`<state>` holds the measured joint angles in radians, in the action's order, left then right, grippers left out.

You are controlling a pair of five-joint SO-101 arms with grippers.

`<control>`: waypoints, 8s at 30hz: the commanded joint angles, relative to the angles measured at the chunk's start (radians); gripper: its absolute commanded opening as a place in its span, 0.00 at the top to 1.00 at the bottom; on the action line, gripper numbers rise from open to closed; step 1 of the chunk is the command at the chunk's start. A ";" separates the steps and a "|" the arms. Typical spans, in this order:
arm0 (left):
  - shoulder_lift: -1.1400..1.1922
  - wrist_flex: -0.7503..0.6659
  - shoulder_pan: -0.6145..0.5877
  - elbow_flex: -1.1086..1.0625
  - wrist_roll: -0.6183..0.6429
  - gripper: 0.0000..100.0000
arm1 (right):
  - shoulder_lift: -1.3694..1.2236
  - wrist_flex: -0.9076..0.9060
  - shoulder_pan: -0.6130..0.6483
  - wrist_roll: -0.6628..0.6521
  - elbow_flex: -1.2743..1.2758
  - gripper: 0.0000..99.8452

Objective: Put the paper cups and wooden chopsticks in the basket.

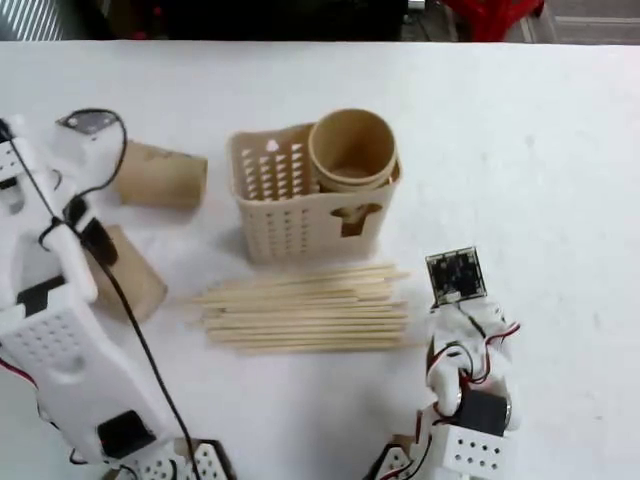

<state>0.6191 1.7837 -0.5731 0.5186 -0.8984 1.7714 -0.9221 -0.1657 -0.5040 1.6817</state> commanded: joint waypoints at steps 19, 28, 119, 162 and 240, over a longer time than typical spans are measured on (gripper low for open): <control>-0.389 0.003 0.027 0.005 0.015 0.98 | -0.007 0.027 0.013 -0.014 0.009 0.98; -0.734 -0.002 0.053 0.014 0.023 0.98 | -0.007 0.027 0.013 -0.014 0.009 0.98; -0.621 -0.647 0.960 -0.431 0.506 0.85 | -0.007 0.028 0.013 -0.014 0.009 0.98; -0.035 -0.193 0.186 0.253 0.388 0.74 | -0.007 0.027 0.013 -0.014 0.009 0.98; -0.725 0.003 0.538 0.575 0.476 0.98 | -0.007 0.039 0.013 -0.014 0.009 0.98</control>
<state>-0.0192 1.7852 -0.0990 1.0925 -0.4626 1.7714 -0.9037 -0.1657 -0.5040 1.6817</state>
